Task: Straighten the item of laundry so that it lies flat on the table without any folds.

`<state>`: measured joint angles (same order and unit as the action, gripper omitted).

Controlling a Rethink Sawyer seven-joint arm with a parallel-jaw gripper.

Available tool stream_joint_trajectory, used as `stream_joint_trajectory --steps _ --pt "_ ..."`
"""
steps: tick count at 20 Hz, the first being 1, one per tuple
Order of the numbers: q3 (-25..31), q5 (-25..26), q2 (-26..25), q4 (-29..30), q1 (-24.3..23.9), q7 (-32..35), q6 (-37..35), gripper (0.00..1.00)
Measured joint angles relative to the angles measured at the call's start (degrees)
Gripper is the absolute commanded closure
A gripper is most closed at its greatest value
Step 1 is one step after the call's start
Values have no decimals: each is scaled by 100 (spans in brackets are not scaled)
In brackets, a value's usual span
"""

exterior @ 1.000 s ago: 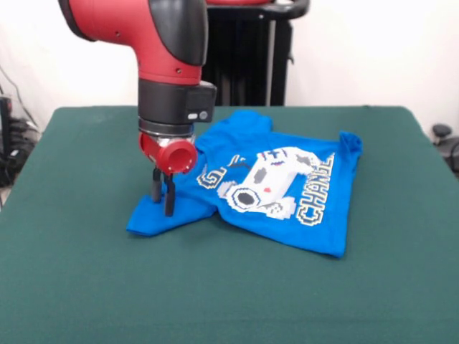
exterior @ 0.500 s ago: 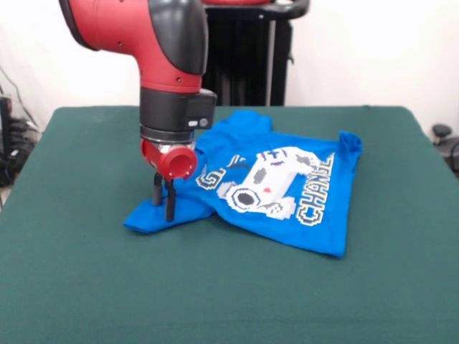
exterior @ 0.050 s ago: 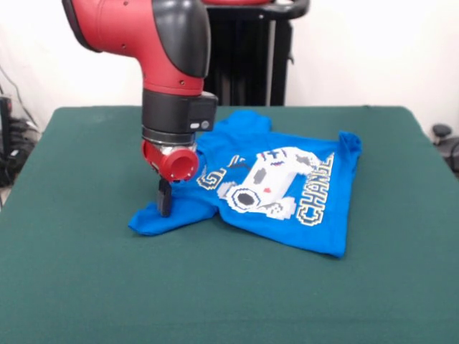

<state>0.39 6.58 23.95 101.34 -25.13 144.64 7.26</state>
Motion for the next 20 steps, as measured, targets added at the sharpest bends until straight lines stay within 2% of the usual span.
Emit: stream_joint_trajectory --steps 8,20 --pt "-10 20 -5 -20 7 0 -6 100" --pt "71 569 -17 -132 -91 0 -6 100"
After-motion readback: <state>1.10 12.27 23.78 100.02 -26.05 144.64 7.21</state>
